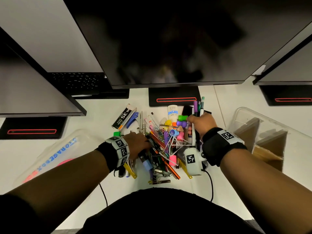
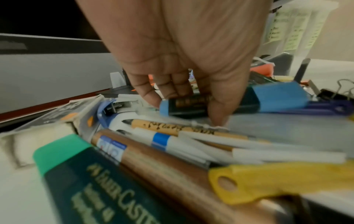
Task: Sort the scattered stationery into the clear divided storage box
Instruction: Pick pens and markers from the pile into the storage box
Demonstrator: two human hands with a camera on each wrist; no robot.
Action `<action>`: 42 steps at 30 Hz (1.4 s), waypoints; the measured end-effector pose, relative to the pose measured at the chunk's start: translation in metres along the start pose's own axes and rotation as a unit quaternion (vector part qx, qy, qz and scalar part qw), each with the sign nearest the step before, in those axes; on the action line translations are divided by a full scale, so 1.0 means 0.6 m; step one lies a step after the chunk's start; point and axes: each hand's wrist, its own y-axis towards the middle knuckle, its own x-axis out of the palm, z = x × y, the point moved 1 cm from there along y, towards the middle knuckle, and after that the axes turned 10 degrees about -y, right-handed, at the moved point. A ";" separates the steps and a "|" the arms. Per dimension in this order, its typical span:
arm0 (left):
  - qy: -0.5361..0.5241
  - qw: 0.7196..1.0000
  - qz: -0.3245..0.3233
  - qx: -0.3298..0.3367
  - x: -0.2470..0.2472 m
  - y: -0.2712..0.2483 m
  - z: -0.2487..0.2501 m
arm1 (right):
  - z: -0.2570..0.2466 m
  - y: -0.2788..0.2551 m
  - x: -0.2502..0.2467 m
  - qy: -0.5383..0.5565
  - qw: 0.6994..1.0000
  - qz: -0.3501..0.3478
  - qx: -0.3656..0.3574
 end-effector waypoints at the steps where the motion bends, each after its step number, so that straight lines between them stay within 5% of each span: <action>1: -0.019 1.000 0.011 -0.006 0.000 0.000 -0.002 | 0.001 0.005 -0.010 0.014 1.000 0.008 0.004; 6: -0.143 0.987 0.053 -0.055 -0.021 0.001 -0.013 | -0.016 -0.006 -0.066 0.143 0.989 0.033 0.031; 9: -0.212 0.965 0.140 -0.058 -0.053 0.010 -0.002 | -0.021 -0.013 -0.105 0.200 0.978 0.041 0.031; 20: -0.061 0.986 0.154 0.023 -0.156 0.228 0.157 | 0.037 -0.038 -0.210 0.312 0.943 0.098 0.062; 28: 0.027 0.990 0.128 -0.050 -0.149 0.296 0.189 | 0.096 -0.028 -0.242 0.220 0.969 0.090 0.070; 32: 0.010 0.992 0.108 -0.067 -0.154 0.299 0.196 | 0.099 -0.019 -0.236 -0.005 0.993 0.109 0.050; 35: 0.015 0.993 0.093 -0.071 -0.150 0.303 0.194 | 0.098 -0.017 -0.233 -0.067 0.993 0.081 0.047; 42: -0.032 0.990 0.094 -0.098 -0.138 0.302 0.188 | 0.097 -0.020 -0.220 -0.045 0.995 0.035 0.078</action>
